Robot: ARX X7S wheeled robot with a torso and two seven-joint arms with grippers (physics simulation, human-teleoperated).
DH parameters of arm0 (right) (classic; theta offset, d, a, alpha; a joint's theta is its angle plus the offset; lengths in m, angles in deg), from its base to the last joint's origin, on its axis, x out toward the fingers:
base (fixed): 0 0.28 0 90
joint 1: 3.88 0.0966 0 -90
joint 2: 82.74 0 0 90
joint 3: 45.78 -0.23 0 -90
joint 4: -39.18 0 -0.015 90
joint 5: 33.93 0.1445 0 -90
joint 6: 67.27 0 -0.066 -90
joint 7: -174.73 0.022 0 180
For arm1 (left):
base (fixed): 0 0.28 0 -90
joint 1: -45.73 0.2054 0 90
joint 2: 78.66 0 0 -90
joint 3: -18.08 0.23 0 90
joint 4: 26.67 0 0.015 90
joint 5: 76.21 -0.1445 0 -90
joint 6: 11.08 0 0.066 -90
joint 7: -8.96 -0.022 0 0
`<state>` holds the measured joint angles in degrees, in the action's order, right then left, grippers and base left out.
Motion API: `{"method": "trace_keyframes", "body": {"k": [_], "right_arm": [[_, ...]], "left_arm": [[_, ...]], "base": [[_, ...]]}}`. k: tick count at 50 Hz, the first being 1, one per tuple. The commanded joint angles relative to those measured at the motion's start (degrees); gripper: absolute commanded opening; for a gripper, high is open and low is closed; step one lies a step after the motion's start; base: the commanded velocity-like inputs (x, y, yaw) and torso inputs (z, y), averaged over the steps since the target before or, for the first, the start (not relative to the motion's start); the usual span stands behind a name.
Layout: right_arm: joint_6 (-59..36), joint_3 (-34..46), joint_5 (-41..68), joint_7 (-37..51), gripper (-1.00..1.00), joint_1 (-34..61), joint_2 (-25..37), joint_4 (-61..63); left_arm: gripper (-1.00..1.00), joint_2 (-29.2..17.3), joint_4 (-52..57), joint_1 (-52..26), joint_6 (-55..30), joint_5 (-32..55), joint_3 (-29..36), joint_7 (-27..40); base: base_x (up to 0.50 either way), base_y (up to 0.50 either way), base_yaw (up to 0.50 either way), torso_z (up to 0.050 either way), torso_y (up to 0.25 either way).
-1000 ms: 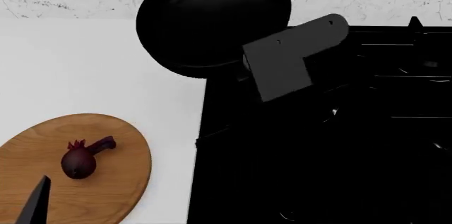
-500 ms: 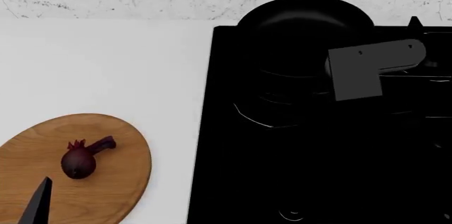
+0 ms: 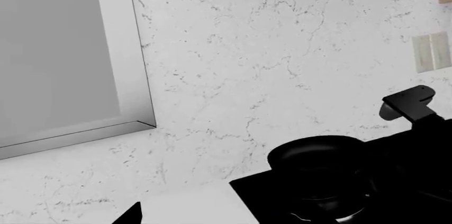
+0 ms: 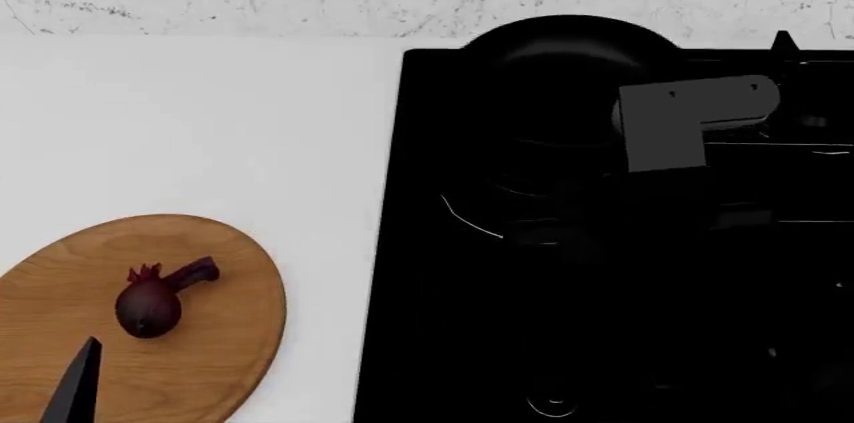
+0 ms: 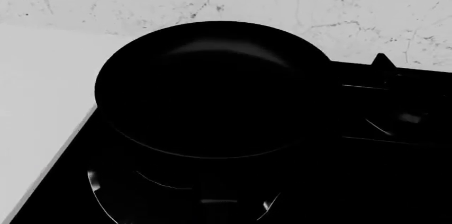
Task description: Pick up the pan and dump the vegetables in it onto the plate. Then return the pan to the stove.
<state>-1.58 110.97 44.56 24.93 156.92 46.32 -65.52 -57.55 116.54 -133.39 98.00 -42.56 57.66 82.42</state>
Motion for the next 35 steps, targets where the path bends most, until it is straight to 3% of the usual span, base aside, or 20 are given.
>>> {"method": "trace_keyframes", "body": {"k": [1,3,4,15,22,35], "right_arm": [[0.78,-4.37,-9.08,-3.8,-1.0,2.46,-2.26,-5.74],[-0.15,-4.38,-8.26,-3.72,-1.0,2.53,-2.31,-5.36],[-1.01,-4.31,-7.65,-3.57,1.0,2.61,-2.22,-4.64],[-2.85,-5.42,-5.23,-1.74,1.0,4.13,0.9,7.46],[-7.79,-6.43,-2.64,8.16,1.0,8.33,5.68,25.97],[-6.45,-6.17,-1.24,20.68,1.0,2.35,11.84,47.91]], "left_arm": [[1.0,-0.29,-0.06,0.33,-0.01,-0.05,-0.2,-0.11],[1.0,-0.18,-0.22,0.56,0.08,-0.21,-0.23,0.0],[1.0,-0.18,-0.34,0.66,0.23,-0.18,-0.27,0.03],[1.0,0.31,-0.55,1.55,0.5,-0.84,-0.49,0.24],[1.0,0.61,-0.83,2.14,1.06,-1.1,-0.73,0.35],[1.0,-0.36,-1.34,2.14,2.08,-0.75,-1.13,-0.57]], "base": [[0.0,0.0,0.0,0.01,0.0],[0.0,0.0,0.0,0.0,0.005],[0.0,0.0,0.0,0.0,0.0],[0.0,0.0,0.0,0.0,0.0],[0.0,0.0,0.0,0.0,0.0],[0.0,0.0,0.0,0.0,0.0]]}}
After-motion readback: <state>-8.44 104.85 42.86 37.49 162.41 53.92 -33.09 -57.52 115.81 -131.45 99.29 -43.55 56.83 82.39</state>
